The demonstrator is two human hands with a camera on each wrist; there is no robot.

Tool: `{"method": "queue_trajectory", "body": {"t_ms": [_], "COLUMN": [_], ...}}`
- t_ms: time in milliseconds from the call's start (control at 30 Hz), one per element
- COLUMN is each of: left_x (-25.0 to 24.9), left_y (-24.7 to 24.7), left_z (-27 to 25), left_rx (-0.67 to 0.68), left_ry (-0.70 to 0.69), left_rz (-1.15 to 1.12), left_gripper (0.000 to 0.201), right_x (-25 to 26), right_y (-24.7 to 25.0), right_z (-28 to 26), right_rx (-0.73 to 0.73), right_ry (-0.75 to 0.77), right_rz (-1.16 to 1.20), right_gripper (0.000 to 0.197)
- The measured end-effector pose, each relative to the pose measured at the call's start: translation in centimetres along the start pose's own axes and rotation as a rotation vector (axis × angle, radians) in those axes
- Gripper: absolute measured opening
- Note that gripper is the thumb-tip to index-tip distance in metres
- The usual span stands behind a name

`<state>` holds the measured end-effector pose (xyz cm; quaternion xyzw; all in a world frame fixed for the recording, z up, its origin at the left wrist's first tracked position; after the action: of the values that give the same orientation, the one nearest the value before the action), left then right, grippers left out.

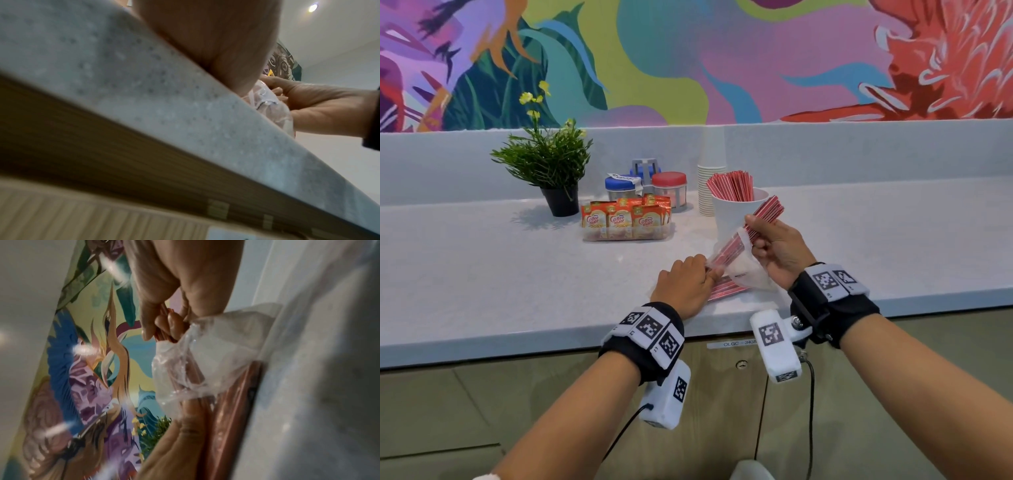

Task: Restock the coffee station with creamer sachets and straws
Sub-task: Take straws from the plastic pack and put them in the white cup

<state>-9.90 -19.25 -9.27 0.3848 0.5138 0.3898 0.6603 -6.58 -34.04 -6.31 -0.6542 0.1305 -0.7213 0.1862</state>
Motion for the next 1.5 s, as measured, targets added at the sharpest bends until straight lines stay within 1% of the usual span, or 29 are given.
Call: {"method": "queue_trajectory", "body": {"t_ms": [100,167,200,267,333,400,467,500,567,633,700,800,867,933,1000,1133,1267,1333,1433,1467,1500], "left_x": [0.0,0.0,0.0,-0.2,-0.3,-0.4,-0.4,-0.4,-0.5,-0.5,-0.5,-0.5,-0.6,-0.7,-0.7,-0.7,-0.9,-1.3,-2.4,-2.9,-3.5], "left_y": [0.0,0.0,0.0,0.1,0.3,0.5,0.6,0.6,0.4,0.5,0.7,1.0,1.3,1.4,1.5,1.6,1.5,1.9,3.7,4.8,5.9], "left_z": [-0.1,-0.2,-0.3,-0.6,-0.8,-0.8,-0.7,-0.7,-0.5,-0.4,-0.4,-0.5,-0.4,-0.3,-0.2,0.0,-0.1,-0.1,0.3,0.5,0.7], "left_rx": [0.007,-0.005,-0.027,-0.099,-0.172,-0.197,-0.200,-0.185,-0.111,-0.028,0.048,0.156,0.204,0.240,0.265,0.266,0.270,0.305,0.432,0.455,0.449], "left_ry": [0.008,0.003,-0.005,-0.030,-0.045,-0.041,-0.039,-0.040,-0.027,0.022,0.068,0.096,0.113,0.123,0.128,0.132,0.138,0.130,0.081,0.061,0.040], "left_rz": [0.024,-0.004,-0.055,-0.154,-0.144,-0.098,-0.065,-0.051,-0.015,0.036,0.071,0.112,0.118,0.113,0.097,0.070,0.077,0.098,0.161,0.173,0.174], "left_gripper": [0.045,0.045,0.043,0.042,0.044,0.042,0.037,0.035,0.033,0.035,0.037,0.046,0.049,0.050,0.051,0.050,0.048,0.048,0.051,0.051,0.050], "right_x": [-0.6,-0.6,-0.5,0.1,0.7,1.4,1.6,1.6,1.4,1.2,1.5,3.1,4.5,5.4,5.3,2.3,-0.3,0.0,1.7,2.4,3.1], "right_y": [-0.4,-0.7,-0.8,-1.2,-1.6,-1.9,-2.2,-2.4,-2.6,-2.7,-2.9,-3.7,-4.3,-4.6,-4.4,-3.1,-2.1,-2.2,-2.8,-3.1,-3.4], "right_z": [-0.1,0.1,0.2,0.5,0.7,0.8,0.6,0.4,0.1,0.0,0.0,0.2,0.4,0.7,0.8,0.7,0.5,0.6,1.1,1.4,1.7], "right_rx": [0.020,-0.018,-0.040,-0.058,-0.098,-0.161,-0.156,-0.127,-0.075,-0.046,-0.038,-0.039,-0.044,-0.045,-0.045,-0.015,-0.046,-0.048,-0.044,-0.043,-0.044], "right_ry": [0.023,0.074,0.104,0.170,0.216,0.253,0.282,0.296,0.324,0.331,0.339,0.378,0.400,0.417,0.400,0.250,0.169,0.166,0.196,0.215,0.233], "right_rz": [-0.206,-0.334,-0.380,-0.417,-0.448,-0.494,-0.497,-0.496,-0.546,-0.580,-0.576,-0.584,-0.605,-0.618,-0.666,-0.716,-0.692,-0.673,-0.584,-0.565,-0.555], "right_gripper": [0.015,0.021,0.023,0.022,0.016,0.022,0.028,0.028,0.026,0.025,0.024,0.022,0.022,0.024,0.026,0.020,0.035,0.035,0.029,0.029,0.030]}}
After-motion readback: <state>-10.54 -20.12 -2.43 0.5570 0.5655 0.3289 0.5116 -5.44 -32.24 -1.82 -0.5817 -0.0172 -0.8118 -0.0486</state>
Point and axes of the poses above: each hand's wrist, its own z-axis towards the middle knuckle, its own y-axis out of the back of the hand, x = y × z, the point moved 3 cm from there along z, towards the middle knuckle, and after that the axes turned 6 degrees about -z, right-handed, at the moved point
